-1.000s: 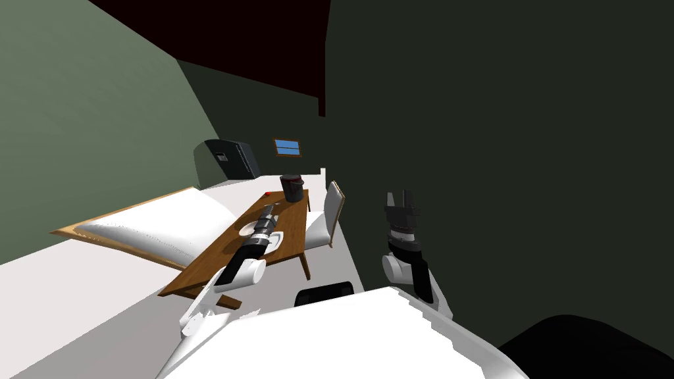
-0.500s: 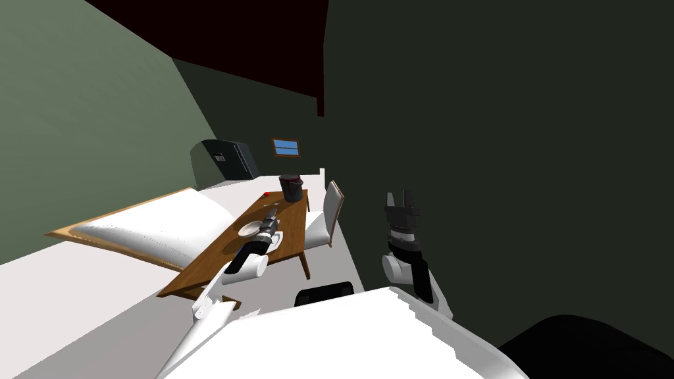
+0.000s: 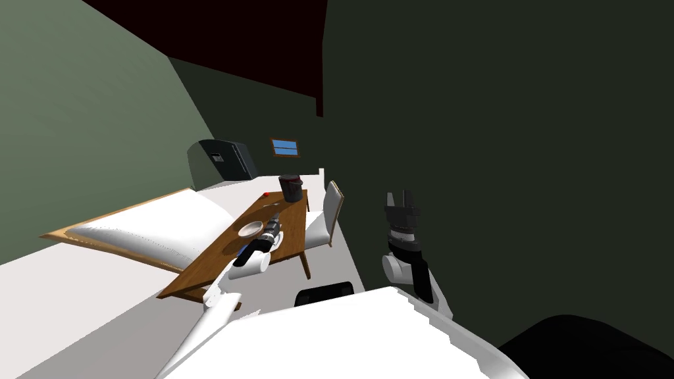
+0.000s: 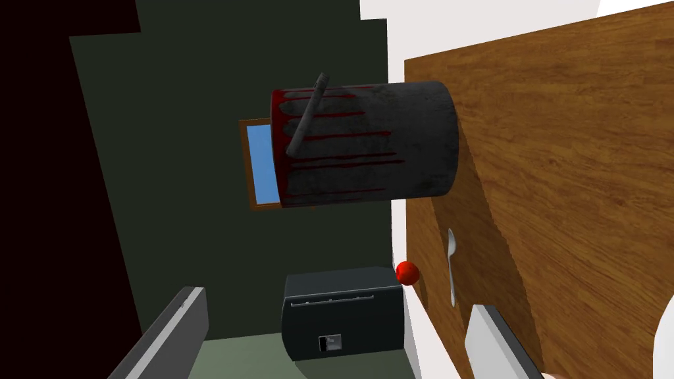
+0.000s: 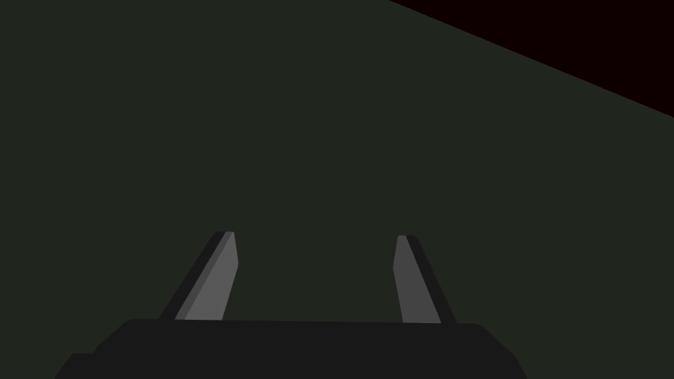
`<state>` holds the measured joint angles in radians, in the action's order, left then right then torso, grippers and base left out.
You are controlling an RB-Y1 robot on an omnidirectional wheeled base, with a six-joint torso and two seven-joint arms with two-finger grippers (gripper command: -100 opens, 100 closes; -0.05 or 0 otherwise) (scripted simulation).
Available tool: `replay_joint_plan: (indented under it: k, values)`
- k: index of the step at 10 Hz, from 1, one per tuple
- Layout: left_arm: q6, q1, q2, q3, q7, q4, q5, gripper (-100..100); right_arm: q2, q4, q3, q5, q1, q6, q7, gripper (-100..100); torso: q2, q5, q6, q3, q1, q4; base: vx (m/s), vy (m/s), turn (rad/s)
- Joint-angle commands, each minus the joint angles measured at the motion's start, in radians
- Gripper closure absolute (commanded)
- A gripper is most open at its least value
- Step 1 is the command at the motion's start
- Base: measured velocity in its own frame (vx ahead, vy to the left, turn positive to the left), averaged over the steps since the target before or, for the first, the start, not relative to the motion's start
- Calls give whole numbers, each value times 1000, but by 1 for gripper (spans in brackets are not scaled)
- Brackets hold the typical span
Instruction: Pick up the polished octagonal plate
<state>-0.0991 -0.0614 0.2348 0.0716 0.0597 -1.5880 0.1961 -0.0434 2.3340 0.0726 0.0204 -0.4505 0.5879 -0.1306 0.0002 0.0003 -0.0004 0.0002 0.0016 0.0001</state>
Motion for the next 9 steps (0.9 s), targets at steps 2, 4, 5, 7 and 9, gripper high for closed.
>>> replay_joint_plan:
  k: [2,4,5,7,9]
  values:
    - [-53,24,9,-1,11,54,14,-100,0,0,0,0,0,0,0,0,0,0,0,0,1,0,-7,36,-19]
    - [-98,48,16,-3,20,100,27,-100,0,0,0,0,0,0,0,0,0,0,0,0,1,0,-10,39,-18]
    - [-141,72,22,-5,29,137,40,-100,0,0,0,0,0,0,0,0,0,0,0,0,1,0,-6,46,-26]
    - [-188,95,29,-8,38,186,53,-100,0,0,0,0,0,0,0,0,0,0,0,0,1,0,0,47,-15]
    - [-231,118,35,-12,47,231,67,-100,0,0,0,0,0,0,0,0,0,0,0,0,1,0,-3,47,-16]
